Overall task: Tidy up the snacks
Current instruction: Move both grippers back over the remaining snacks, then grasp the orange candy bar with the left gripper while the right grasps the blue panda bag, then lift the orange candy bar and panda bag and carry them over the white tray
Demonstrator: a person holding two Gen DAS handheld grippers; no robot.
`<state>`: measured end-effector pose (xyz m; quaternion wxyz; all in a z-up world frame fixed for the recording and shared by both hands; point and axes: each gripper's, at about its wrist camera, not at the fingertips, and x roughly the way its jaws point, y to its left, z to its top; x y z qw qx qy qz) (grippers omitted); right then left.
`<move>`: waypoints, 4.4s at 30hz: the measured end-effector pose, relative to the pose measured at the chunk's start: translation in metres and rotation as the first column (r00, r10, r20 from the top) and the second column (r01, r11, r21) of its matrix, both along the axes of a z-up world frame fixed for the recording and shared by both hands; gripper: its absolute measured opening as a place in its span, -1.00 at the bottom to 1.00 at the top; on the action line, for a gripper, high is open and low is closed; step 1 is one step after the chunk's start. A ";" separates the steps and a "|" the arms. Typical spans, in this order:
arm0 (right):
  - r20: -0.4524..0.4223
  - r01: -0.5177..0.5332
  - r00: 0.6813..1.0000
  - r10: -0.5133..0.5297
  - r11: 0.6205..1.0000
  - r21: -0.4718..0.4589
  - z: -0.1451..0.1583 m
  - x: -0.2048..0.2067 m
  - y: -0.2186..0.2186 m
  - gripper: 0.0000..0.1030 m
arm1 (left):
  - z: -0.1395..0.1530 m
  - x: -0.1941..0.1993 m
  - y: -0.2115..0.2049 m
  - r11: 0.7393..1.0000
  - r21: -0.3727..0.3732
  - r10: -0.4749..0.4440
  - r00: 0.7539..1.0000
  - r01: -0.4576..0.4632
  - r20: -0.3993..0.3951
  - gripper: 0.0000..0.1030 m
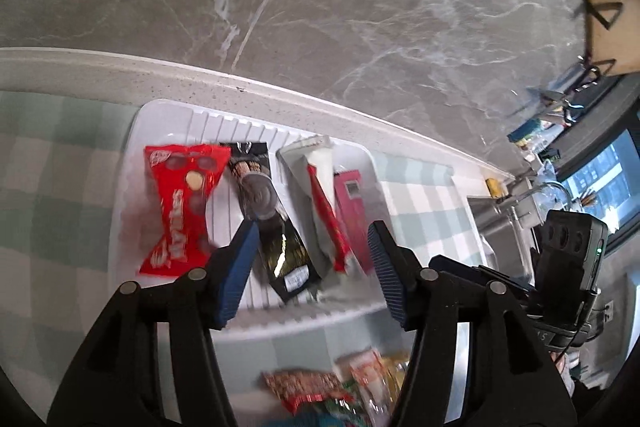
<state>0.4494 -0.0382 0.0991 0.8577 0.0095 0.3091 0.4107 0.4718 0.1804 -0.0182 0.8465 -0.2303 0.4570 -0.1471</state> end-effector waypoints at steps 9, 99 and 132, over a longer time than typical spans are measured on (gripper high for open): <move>0.002 -0.070 0.998 0.070 0.997 -0.021 -0.009 -0.066 -0.008 -0.02 | 0.026 -0.091 0.024 0.999 0.049 -0.004 1.000 0.003 0.016 0.07; 0.004 -0.332 0.939 0.345 0.905 -0.265 -0.055 -0.130 0.062 -0.40 | -0.068 -0.176 0.118 0.994 0.006 0.112 0.989 -0.112 -0.100 -0.64; -0.189 -0.086 0.974 0.123 0.977 0.193 -0.019 -0.054 -0.019 -0.39 | -0.029 -0.126 0.102 0.991 -0.125 0.037 0.998 -0.042 -0.048 -0.64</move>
